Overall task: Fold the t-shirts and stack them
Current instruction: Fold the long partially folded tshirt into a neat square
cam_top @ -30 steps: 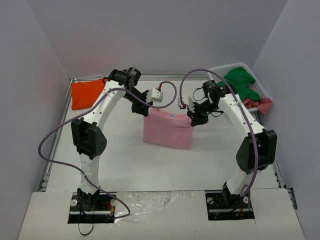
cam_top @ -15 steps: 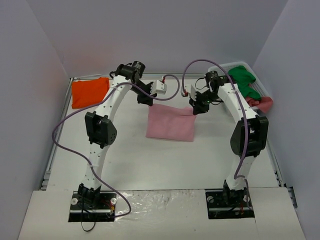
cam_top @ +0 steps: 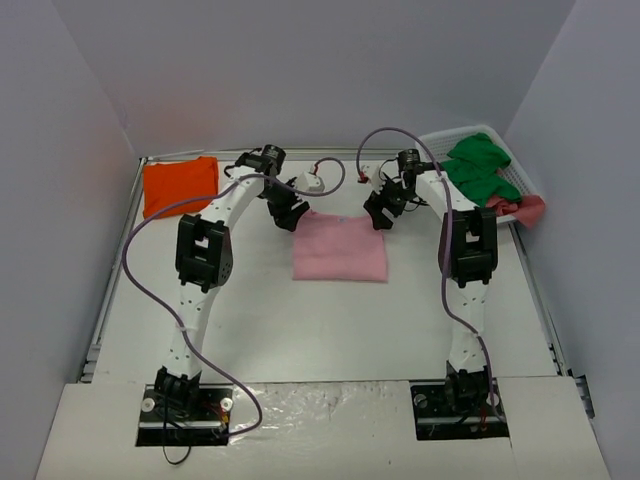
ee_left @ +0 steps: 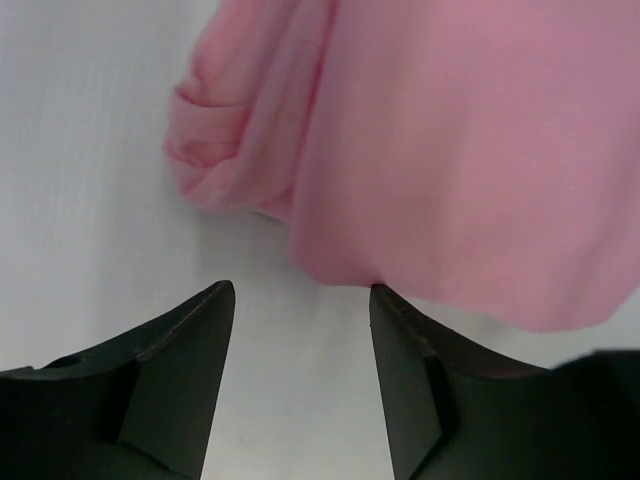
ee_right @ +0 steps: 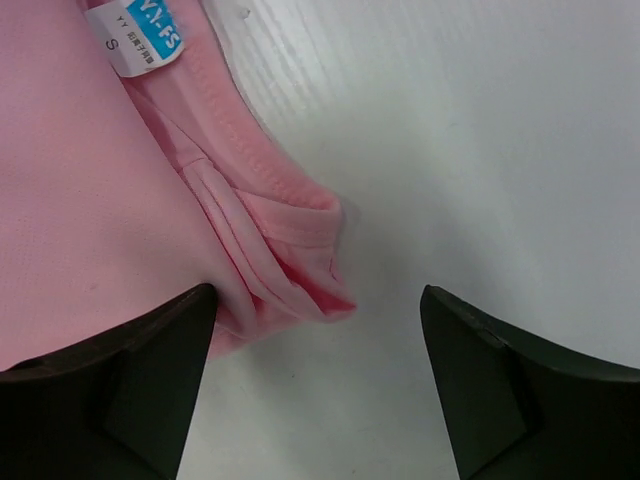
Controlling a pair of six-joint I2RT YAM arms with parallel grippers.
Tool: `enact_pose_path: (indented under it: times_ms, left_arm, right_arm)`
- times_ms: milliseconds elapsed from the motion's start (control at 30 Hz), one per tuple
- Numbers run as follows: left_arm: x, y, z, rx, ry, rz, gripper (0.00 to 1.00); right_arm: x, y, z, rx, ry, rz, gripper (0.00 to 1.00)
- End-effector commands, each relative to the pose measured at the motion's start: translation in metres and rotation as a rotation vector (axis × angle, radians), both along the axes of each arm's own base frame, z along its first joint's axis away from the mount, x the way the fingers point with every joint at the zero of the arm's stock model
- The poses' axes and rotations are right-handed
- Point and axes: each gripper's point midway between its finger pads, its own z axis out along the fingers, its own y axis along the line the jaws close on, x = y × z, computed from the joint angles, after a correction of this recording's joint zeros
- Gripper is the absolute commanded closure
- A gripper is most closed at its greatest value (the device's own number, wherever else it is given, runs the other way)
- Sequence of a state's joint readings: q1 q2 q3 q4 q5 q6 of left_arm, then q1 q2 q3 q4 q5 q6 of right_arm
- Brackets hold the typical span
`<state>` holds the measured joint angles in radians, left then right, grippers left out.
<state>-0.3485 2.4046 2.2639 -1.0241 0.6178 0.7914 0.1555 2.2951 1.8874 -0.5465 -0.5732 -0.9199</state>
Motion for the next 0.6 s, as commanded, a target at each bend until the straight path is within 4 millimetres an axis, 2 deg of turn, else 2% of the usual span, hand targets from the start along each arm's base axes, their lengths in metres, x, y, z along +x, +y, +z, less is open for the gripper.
enact_pose_path:
  times_ms: [0, 67, 100, 133, 167, 200, 233, 267, 300, 333, 367, 400, 467, 500, 533, 567]
  left_arm:
    - [0.043, 0.002, 0.057, -0.062, -0.190, 0.128, 0.43]
    - [0.041, 0.005, 0.054, -0.057, -0.193, 0.149, 0.36]
    - [0.038, 0.007, 0.069, -0.072, -0.213, 0.166, 0.30]
    - [0.040, 0.007, 0.076, -0.085, -0.239, 0.176, 0.28]
    - [0.034, 0.011, 0.075, -0.077, -0.226, 0.189, 0.26]
    - [0.029, 0.015, 0.081, -0.079, -0.249, 0.204, 0.25]
    - [0.030, 0.022, 0.084, -0.067, -0.260, 0.261, 0.23]
    - [0.032, 0.024, 0.104, -0.097, -0.312, 0.294, 0.22]
    - [0.025, 0.034, 0.090, -0.087, -0.276, 0.336, 0.21]
    - [0.029, 0.038, 0.095, -0.113, -0.275, 0.418, 0.18]
    - [0.024, 0.044, 0.105, -0.130, -0.274, 0.462, 0.14]
    - [0.019, 0.054, 0.099, -0.128, -0.238, 0.501, 0.12]
    - [0.010, 0.061, 0.108, -0.178, -0.186, 0.570, 0.06]
    - [0.005, 0.073, 0.102, -0.182, -0.147, 0.612, 0.01]
    - [0.005, 0.078, 0.103, -0.205, -0.125, 0.677, 0.06]
    - [0.007, 0.093, 0.112, -0.188, -0.169, 0.749, 0.06]
  right_arm:
    - [0.037, 0.004, 0.034, 0.043, -0.119, -0.103, 0.21]
    - [0.035, 0.003, 0.040, 0.034, -0.138, -0.119, 0.18]
    - [0.031, 0.002, 0.037, 0.027, -0.130, -0.120, 0.13]
    - [0.028, 0.002, 0.040, 0.024, -0.137, -0.121, 0.11]
    - [0.028, 0.000, 0.044, 0.023, -0.149, -0.126, 0.10]
    - [0.027, 0.000, 0.058, 0.019, -0.178, -0.136, 0.09]
    - [0.022, -0.001, 0.057, 0.011, -0.174, -0.144, 0.09]
    - [0.021, 0.001, 0.072, 0.012, -0.204, -0.148, 0.06]
    - [0.020, -0.001, 0.076, -0.007, -0.215, -0.165, 0.04]
    - [0.017, -0.001, 0.077, -0.024, -0.220, -0.181, 0.02]
    - [0.018, -0.002, 0.092, -0.039, -0.260, -0.211, 0.00]
    - [0.018, -0.004, 0.096, -0.117, -0.289, -0.266, 0.00]
    - [0.017, -0.004, 0.114, -0.202, -0.363, -0.325, 0.00]
    - [0.015, -0.003, 0.122, -0.296, -0.427, -0.369, 0.00]
    - [0.012, -0.002, 0.140, -0.314, -0.491, -0.391, 0.00]
    - [0.012, 0.001, 0.139, -0.322, -0.549, -0.419, 0.00]
